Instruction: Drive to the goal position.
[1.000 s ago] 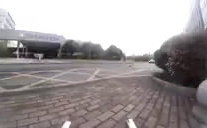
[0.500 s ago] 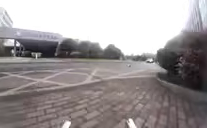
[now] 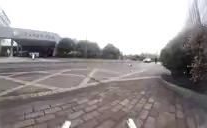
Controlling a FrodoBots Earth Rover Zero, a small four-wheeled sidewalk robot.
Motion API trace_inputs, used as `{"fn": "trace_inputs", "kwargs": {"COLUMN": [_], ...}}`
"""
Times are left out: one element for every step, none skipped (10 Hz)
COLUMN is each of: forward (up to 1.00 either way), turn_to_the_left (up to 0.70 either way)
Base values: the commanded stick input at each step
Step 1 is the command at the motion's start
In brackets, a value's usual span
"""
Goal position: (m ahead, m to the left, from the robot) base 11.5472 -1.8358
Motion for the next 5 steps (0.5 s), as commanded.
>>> {"fn": "trace_inputs", "kwargs": {"forward": [0.70, 0.70, 0.68, 0.66, 0.66], "turn_to_the_left": [-0.14, -0.14, -0.13, -0.13, -0.13]}}
